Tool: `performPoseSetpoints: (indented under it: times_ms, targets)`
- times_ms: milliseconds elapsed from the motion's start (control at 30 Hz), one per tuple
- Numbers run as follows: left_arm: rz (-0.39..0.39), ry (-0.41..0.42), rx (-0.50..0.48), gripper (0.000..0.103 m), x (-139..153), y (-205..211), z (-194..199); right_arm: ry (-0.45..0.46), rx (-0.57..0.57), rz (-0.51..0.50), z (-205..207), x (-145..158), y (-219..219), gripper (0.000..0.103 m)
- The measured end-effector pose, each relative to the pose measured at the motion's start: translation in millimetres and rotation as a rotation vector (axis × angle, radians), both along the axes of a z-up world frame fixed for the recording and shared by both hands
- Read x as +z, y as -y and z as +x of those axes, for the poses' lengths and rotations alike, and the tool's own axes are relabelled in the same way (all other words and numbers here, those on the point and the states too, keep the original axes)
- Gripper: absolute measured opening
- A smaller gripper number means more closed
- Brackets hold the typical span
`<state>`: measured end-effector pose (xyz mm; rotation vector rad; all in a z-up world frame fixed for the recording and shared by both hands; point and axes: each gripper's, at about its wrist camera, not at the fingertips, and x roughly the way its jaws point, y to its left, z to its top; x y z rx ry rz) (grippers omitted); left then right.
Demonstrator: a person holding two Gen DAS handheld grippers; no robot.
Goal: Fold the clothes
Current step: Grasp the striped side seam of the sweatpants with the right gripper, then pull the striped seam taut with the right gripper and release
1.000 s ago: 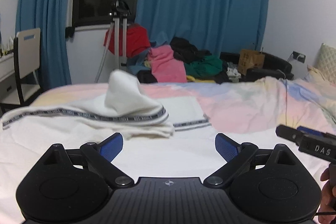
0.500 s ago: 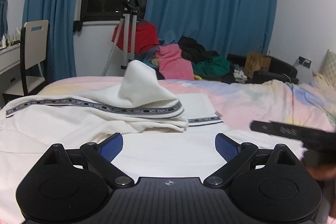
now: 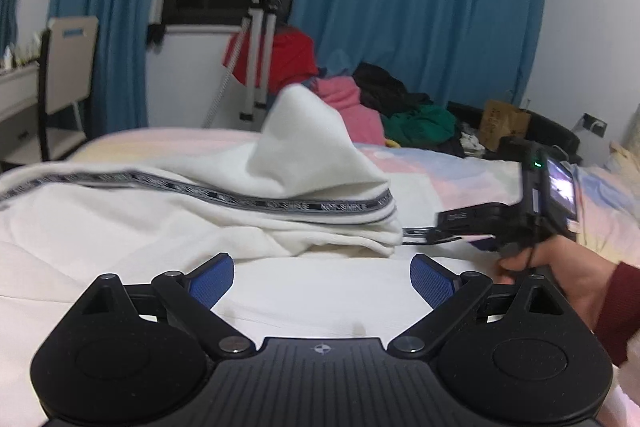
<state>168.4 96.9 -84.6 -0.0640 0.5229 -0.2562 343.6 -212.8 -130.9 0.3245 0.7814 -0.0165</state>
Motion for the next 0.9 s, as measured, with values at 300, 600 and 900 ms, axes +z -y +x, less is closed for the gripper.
performPoseSetpoints:
  times_ms: [300,600,900]
  targets:
    - [-0.010,-0.061,-0.022,0.096,-15,10,8,0.017,0.130,-0.093,-3,24,-15,0.029]
    - [0.019,-0.046,-0.009,0.096,-12,14,1,0.084,-0.035,-0.176,2,82,50,0.026]
    - [0.043,-0.074,-0.018,0.096,-20,19,16,0.087,-0.238,-0.338,37,123,149,0.026]
